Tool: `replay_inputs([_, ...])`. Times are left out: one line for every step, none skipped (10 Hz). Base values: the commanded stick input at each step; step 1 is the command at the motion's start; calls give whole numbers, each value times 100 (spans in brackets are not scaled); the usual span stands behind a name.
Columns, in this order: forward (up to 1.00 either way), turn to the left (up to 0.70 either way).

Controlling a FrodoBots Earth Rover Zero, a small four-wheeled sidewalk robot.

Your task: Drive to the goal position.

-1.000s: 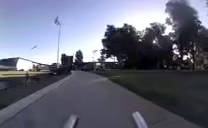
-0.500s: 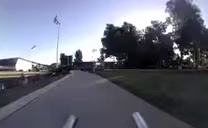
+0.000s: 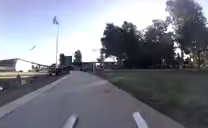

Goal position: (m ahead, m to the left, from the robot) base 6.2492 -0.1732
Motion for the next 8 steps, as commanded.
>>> replay_inputs([100,0])
replay_inputs([100,0])
replay_inputs([100,0])
replay_inputs([100,0])
replay_inputs([100,0])
replay_inputs([100,19])
replay_inputs([100,40])
replay_inputs([100,40])
